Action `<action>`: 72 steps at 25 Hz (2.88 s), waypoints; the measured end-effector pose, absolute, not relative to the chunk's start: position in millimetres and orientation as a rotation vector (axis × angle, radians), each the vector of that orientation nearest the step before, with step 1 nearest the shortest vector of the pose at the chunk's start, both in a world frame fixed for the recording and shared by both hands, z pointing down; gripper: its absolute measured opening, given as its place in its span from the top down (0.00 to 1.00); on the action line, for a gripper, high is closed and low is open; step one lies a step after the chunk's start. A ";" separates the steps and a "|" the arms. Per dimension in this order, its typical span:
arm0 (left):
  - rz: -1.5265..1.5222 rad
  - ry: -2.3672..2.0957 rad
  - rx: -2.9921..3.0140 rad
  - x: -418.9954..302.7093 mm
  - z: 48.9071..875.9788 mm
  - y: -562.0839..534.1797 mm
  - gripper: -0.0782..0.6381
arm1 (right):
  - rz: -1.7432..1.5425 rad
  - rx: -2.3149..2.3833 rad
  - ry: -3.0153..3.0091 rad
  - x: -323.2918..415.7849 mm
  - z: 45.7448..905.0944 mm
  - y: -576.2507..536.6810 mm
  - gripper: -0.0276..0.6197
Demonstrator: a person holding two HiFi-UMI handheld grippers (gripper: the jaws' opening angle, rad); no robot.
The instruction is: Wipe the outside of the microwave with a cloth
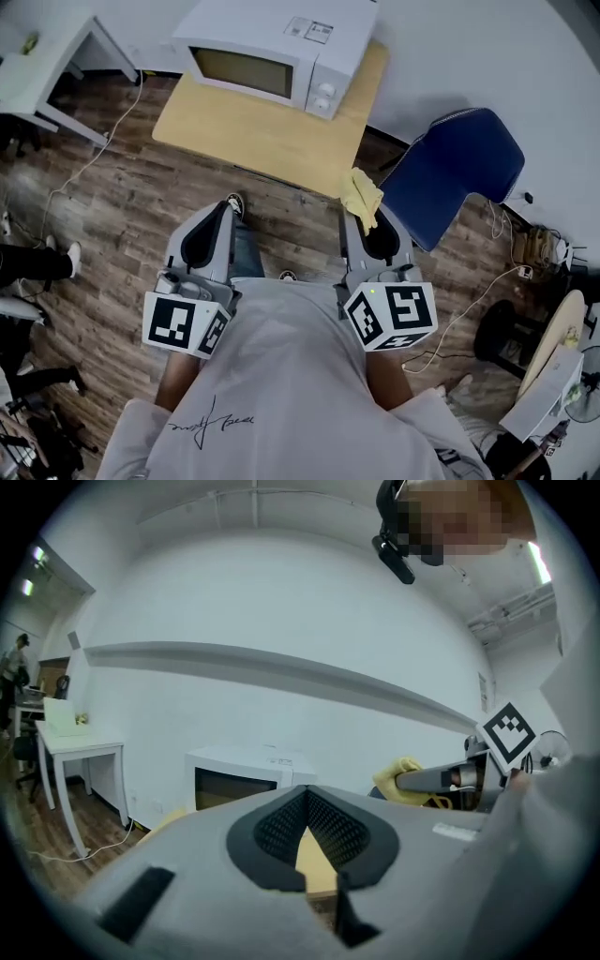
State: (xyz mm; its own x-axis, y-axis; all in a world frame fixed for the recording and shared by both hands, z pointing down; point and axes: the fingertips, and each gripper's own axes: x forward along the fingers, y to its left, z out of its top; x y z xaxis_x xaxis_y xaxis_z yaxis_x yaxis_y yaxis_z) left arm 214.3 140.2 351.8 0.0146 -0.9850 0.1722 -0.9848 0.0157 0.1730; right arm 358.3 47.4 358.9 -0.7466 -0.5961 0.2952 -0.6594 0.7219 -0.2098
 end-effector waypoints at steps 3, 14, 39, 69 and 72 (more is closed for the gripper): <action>0.002 -1.982 2.103 180.4 350.7 103.3 0.91 | 0.485 1.068 -2.700 331.0 356.7 24.2 0.80; 0.037 -1.742 2.357 30.8 322.0 -24.6 0.90 | 0.634 1.125 -2.711 186.8 324.5 -62.9 0.78; 0.044 -1.688 2.567 -80.3 303.5 -123.9 0.90 | 0.556 1.276 -2.181 152.8 334.6 -344.9 0.78; 0.047 -1.711 2.500 -92.5 315.1 -150.3 0.90 | 0.931 1.479 -1.975 173.2 406.9 -482.5 0.78; 0.055 -1.700 2.498 -92.8 316.7 -148.6 0.90 | 0.914 1.484 -1.971 170.0 407.5 -482.1 0.78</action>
State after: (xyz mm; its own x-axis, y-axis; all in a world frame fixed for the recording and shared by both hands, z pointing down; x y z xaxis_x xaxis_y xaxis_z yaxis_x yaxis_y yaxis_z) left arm -92.8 -148.6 316.7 0.3687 -0.9245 0.0970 -0.9288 -0.3623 0.0775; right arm 170.0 -482.1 407.5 -0.2769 -0.6217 0.7327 -0.9609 0.1783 -0.2118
